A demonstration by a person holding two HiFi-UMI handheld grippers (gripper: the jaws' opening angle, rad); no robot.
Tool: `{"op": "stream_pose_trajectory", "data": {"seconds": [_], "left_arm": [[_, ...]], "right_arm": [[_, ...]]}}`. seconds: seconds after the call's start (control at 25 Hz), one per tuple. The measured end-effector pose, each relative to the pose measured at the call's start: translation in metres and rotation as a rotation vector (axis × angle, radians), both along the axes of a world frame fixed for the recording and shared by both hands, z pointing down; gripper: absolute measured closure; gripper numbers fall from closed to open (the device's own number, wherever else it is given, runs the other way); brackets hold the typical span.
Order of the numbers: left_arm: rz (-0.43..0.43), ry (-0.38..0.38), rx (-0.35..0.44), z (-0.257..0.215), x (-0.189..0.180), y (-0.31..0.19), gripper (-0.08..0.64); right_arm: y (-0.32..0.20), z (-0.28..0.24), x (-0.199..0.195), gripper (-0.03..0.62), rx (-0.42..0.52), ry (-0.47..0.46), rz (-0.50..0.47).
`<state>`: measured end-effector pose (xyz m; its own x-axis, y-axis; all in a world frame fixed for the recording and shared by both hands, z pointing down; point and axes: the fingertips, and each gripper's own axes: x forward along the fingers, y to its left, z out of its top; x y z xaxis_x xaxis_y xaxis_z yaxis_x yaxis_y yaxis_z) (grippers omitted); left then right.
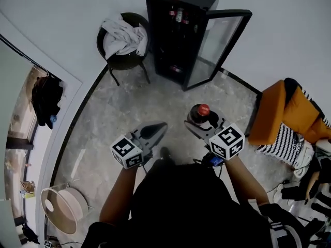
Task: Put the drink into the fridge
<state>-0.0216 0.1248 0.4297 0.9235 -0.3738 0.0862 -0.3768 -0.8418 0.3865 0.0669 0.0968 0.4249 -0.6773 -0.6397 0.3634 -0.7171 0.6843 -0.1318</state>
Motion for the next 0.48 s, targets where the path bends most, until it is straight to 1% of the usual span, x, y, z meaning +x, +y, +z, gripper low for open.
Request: {"op": "stream_pose_trajectory", "data": {"seconds": [0.24,0.48], "left_arm": [[0.022,-0.004,0.011,0.001,-0.032,-0.046,0.549],[-0.025,0.011,0.000,0.002,-0.052,-0.088,0.549]], "right_arm": [[-0.049,-0.005,-0.022,0.281,0.005,0.029,0.030],[-0.085,-0.007,-0.027,0.281,-0.002,0.034,0.036]]}}
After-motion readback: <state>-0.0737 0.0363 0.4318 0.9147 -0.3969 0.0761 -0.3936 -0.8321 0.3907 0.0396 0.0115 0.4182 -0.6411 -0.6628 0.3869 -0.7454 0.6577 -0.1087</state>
